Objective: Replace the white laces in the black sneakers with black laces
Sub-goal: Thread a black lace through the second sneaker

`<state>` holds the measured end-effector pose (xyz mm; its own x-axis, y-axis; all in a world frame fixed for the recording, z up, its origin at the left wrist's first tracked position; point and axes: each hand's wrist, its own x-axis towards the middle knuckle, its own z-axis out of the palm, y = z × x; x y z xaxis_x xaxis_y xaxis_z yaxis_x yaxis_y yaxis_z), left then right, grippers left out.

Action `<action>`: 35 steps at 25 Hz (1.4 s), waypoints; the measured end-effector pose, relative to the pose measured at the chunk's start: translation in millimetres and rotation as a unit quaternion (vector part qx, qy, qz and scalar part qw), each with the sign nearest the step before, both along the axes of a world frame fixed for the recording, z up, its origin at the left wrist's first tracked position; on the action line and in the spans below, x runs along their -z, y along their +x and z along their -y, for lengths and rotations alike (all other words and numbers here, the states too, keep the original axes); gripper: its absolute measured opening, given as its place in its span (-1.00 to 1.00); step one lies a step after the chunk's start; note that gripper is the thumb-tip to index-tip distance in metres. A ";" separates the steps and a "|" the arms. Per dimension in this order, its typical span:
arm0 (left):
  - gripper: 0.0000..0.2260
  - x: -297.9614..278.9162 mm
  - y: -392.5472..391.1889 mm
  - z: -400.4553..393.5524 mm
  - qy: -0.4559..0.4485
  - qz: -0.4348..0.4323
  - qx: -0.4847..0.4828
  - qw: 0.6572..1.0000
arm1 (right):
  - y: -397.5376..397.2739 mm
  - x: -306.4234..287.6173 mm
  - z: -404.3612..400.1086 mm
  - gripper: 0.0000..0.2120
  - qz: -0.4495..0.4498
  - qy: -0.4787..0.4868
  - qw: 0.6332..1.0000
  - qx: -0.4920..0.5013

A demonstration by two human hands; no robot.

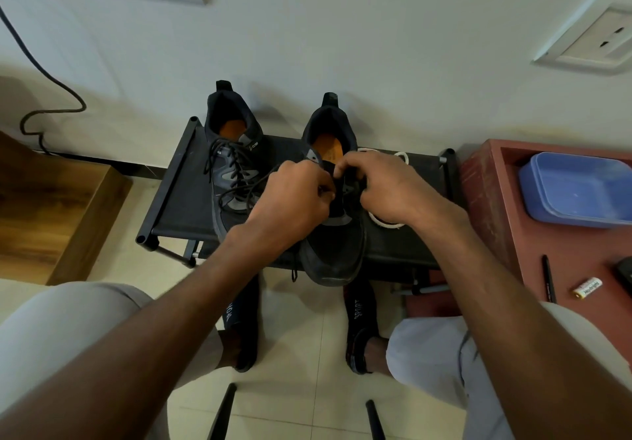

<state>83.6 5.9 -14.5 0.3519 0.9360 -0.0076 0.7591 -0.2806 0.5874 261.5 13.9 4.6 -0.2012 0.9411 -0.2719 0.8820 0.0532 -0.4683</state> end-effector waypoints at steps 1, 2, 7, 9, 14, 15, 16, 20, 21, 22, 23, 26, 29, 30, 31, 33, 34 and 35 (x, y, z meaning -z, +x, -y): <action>-0.84 1.9 2.1 1.5 0.006 -0.018 0.004 1.000 | 1.0 -0.6 -0.6 -0.46 -0.017 0.004 1.000 0.023; -0.84 2.7 4.4 3.1 0.009 -0.037 0.006 0.999 | 1.9 -1.1 -0.9 -0.46 -0.029 0.003 0.999 0.038; -0.82 4.2 14.6 5.1 0.013 -0.118 0.002 0.993 | 4.2 -0.1 -1.9 -0.43 -0.042 -0.004 0.998 0.045; -0.83 2.3 14.5 4.8 0.001 -0.099 -0.007 0.995 | 5.6 0.0 -2.9 -0.43 -0.039 -0.007 0.998 0.048; -0.84 -1.9 15.4 6.1 0.002 -0.138 -0.019 0.990 | 6.2 -2.3 -2.0 -0.42 -0.040 -0.015 0.998 0.035; -0.83 -2.0 16.7 6.6 0.000 -0.143 -0.013 0.990 | 6.1 -2.4 -1.9 -0.42 -0.032 -0.012 0.999 0.034; -0.82 -1.6 17.2 6.8 -0.006 -0.135 -0.009 0.991 | 6.4 -2.3 -2.3 -0.43 -0.026 -0.010 0.999 0.036; -0.82 -0.9 17.4 9.3 -0.007 -0.156 -0.036 0.987 | 3.6 -1.2 -2.6 -0.43 -0.038 -0.012 0.998 0.039; -0.81 -0.8 19.7 9.5 0.000 -0.184 -0.040 0.982 | 2.8 -1.9 -2.0 -0.43 -0.039 -0.010 0.998 0.038; -0.81 -3.0 22.2 9.7 0.004 -0.200 -0.039 0.979 | 2.4 -1.9 -1.7 -0.43 -0.039 -0.009 0.999 0.037; -0.80 -3.9 24.3 8.8 0.003 -0.206 -0.028 0.978 | 2.2 -2.0 -1.2 -0.43 -0.037 -0.006 0.999 0.036; -0.79 2.5 20.1 2.3 -0.038 -0.128 -0.017 0.991 | 3.2 -0.6 -2.2 -0.45 -0.029 -0.003 0.999 0.038; -0.86 10.9 12.7 0.3 -0.100 -0.011 -0.073 0.992 | 3.5 0.8 -3.1 -0.47 -0.035 -0.012 0.998 0.043; -0.89 12.4 11.6 0.1 -0.121 0.010 -0.083 0.989 | 3.5 0.9 -3.5 -0.47 -0.035 -0.014 0.998 0.044; -0.89 13.1 11.1 -0.6 -0.141 0.021 -0.086 0.986 | 3.6 0.9 -3.6 -0.47 -0.035 -0.015 0.998 0.043; -0.87 12.2 11.5 -1.2 -0.160 0.023 -0.083 0.983 | 3.5 1.3 -3.9 -0.47 -0.037 -0.015 0.998 0.043; -0.86 11.2 12.6 -0.2 -0.153 0.018 -0.083 0.985 | 3.5 1.4 -3.9 -0.47 -0.043 -0.015 0.998 0.045; -0.84 10.4 14.4 1.8 -0.137 0.003 -0.084 0.987 | 3.3 1.5 -3.7 -0.46 -0.050 -0.015 0.997 0.049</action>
<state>98.1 4.1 -24.8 0.1926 0.9445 -0.2660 0.7773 0.0186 0.6289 264.8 17.6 3.0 -0.1361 0.9491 -0.2839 0.8311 -0.0466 -0.5541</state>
